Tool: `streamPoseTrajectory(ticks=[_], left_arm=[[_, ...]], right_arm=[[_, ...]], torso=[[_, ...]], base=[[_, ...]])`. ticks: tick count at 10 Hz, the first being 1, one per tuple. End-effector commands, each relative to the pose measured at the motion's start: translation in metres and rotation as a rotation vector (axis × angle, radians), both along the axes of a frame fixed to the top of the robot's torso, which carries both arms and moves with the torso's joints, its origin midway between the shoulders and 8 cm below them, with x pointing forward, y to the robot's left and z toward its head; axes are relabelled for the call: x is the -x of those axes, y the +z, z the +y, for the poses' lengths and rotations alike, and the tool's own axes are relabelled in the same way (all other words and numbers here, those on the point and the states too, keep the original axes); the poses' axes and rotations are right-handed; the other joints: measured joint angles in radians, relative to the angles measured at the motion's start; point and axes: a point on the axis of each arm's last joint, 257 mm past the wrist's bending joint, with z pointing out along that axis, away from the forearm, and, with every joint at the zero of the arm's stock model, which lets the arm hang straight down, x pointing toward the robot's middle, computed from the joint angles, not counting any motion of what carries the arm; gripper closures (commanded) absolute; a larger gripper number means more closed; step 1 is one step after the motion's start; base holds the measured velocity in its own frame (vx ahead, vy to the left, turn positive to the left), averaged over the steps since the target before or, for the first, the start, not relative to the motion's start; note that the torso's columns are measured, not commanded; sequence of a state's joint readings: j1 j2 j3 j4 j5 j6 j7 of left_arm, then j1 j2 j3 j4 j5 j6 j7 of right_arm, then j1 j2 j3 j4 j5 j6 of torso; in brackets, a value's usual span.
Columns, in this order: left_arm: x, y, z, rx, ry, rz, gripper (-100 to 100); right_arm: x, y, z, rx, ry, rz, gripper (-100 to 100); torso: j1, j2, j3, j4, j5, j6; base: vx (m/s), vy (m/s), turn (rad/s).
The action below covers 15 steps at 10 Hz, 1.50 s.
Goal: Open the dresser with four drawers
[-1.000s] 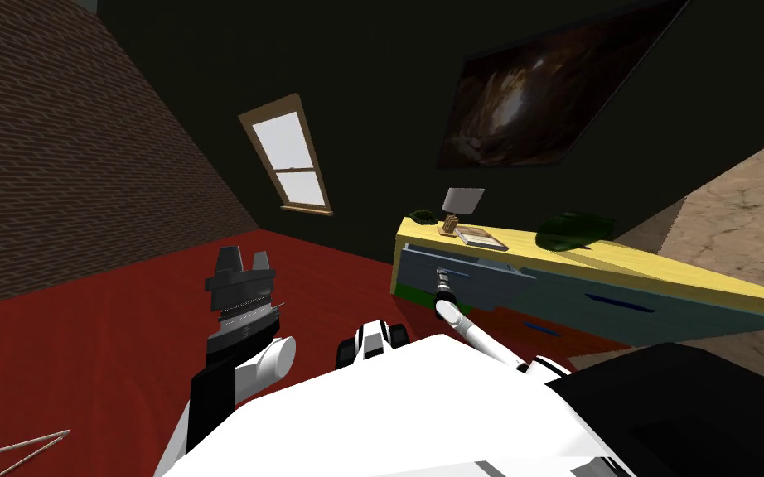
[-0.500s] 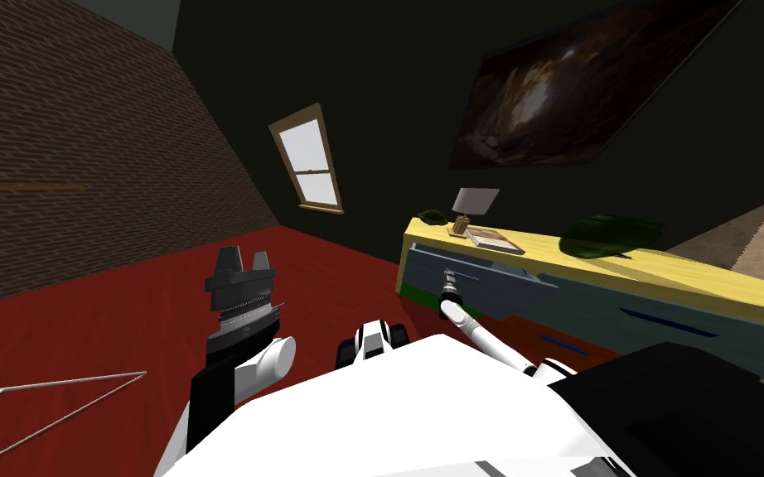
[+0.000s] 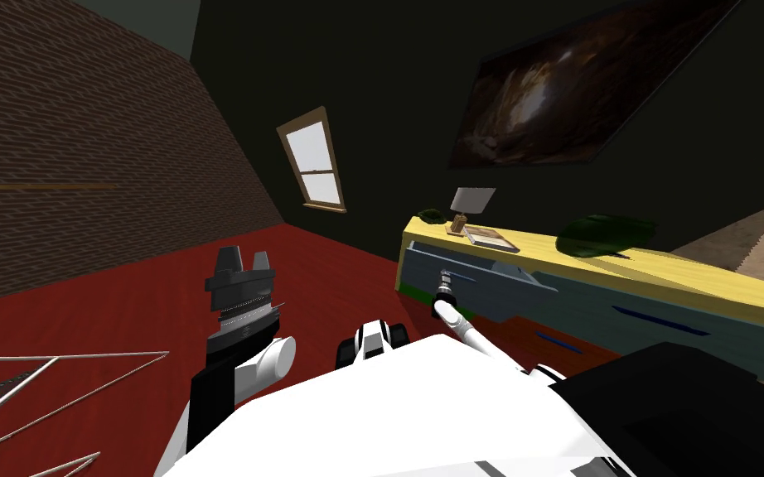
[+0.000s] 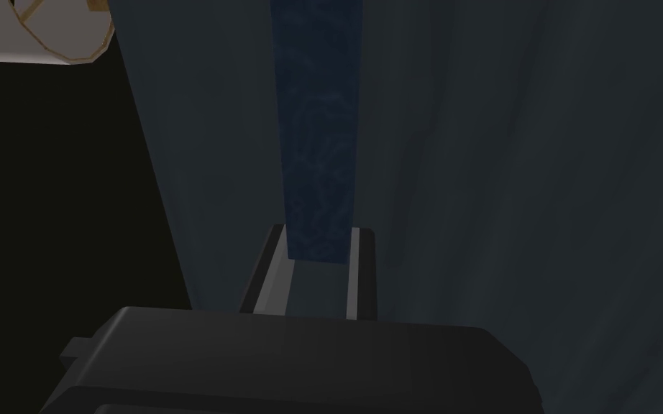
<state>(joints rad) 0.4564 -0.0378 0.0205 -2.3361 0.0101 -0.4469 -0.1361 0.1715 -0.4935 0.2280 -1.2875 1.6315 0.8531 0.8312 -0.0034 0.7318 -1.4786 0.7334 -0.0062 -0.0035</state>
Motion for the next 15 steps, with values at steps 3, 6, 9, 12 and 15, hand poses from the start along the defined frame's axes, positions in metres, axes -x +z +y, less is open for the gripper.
streamPoseTrajectory(ticks=[3, 6, 9, 12, 15], left_arm=[[0.0, 0.0, 0.0, 0.0, 0.0, 0.0, 0], [0.0, 0.0, 0.0, 0.0, 0.0, 0.0, 0], [0.0, 0.0, 0.0, 0.0, 0.0, 0.0, 0], [0.0, 0.0, 0.0, 0.0, 0.0, 0.0, 0], [0.0, 0.0, 0.0, 0.0, 0.0, 0.0, 0]], right_arm=[[0.001, -0.007, 0.029, -0.016, -0.029, 0.016, 100], [-0.012, 0.01, 0.023, -0.009, -0.025, 0.007, -100], [-0.029, 0.026, 0.013, -0.008, -0.007, 0.009, -100], [-0.046, 0.045, 0.006, -0.005, 0.017, 0.007, -100], [-0.053, 0.052, 0.002, -0.006, 0.029, 0.007, -100]], torso=[[-0.002, 0.0, 0.0, -0.001, -0.001, 0.001], [-0.002, -0.001, -0.001, 0.0, 0.002, 0.004], [0.006, 0.006, 0.003, 0.005, 0.007, 0.003], [0.003, 0.007, 0.003, 0.005, 0.006, 0.003], [0.004, 0.008, 0.003, 0.006, 0.008, 0.004]], base=[[-0.113, -0.036, 0.077], [-0.057, 0.008, -0.004], [-0.017, 0.07, -0.082], [-0.018, 0.064, -0.065], [-0.021, 0.046, -0.055]])
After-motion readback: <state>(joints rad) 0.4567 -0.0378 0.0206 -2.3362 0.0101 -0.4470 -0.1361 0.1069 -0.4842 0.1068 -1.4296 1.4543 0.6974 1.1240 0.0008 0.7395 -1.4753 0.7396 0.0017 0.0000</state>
